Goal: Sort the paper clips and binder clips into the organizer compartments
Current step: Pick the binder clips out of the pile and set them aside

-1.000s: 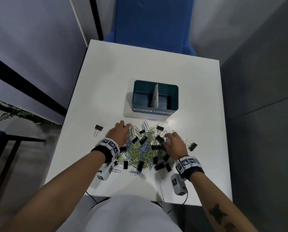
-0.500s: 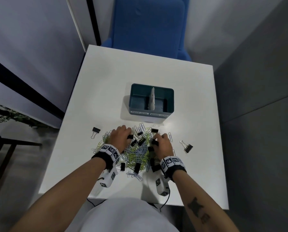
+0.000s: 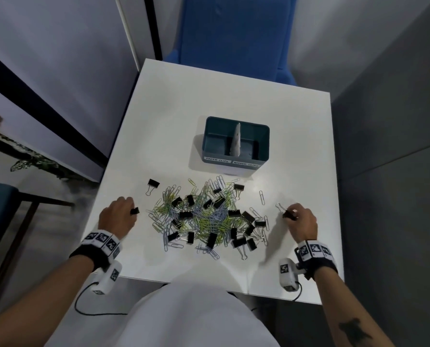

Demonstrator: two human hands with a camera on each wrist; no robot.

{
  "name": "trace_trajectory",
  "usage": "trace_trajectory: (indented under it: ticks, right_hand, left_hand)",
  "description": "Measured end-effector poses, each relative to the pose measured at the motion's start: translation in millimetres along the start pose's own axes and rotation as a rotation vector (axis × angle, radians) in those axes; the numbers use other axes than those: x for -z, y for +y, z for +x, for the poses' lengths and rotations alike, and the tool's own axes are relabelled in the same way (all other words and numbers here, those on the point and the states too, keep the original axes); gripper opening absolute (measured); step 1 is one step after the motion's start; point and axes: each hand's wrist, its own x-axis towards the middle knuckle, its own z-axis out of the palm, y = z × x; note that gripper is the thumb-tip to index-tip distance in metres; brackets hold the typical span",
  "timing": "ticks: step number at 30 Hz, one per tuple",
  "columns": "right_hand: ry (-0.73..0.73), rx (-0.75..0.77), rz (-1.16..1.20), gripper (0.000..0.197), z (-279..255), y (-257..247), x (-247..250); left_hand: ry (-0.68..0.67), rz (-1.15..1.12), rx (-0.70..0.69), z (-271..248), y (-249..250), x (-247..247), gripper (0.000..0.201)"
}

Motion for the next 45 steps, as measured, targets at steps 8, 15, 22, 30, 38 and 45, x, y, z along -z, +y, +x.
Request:
trace_trajectory:
  ticks: [8, 15, 22, 30, 38, 45]
  right_hand:
    - [-0.051, -0.097, -0.121, 0.017, -8, 33, -2]
    - [0.069, 0.047, -0.188, 0.035, -32, -1, -8]
    - [-0.322, 0.242, -0.137, 0.061, -68, -28, -50]
    - [-0.223, 0.244, -0.097, 0.058, -81, -59, -75]
    - [-0.203, 0.251, -0.09, 0.03, -76, -62, -65]
    - [-0.191, 0.32, -0.093, 0.022, -74, -46, -69]
  left_hand:
    - [-0.002, -0.055, 0.063, -6, 5, 1, 0.024]
    - [-0.08, -0.079, -0.3, 2, 70, 1, 0.035]
    - [-0.1, -0.079, -0.256, 10, 115, -25, 0.048]
    - [-0.114, -0.147, -0.205, 12, 144, -33, 0.032]
    - [-0.021, -0.077, -0.36, 2, 147, -31, 0.018]
    - [0.018, -0.199, -0.26, -8, 136, -22, 0.013]
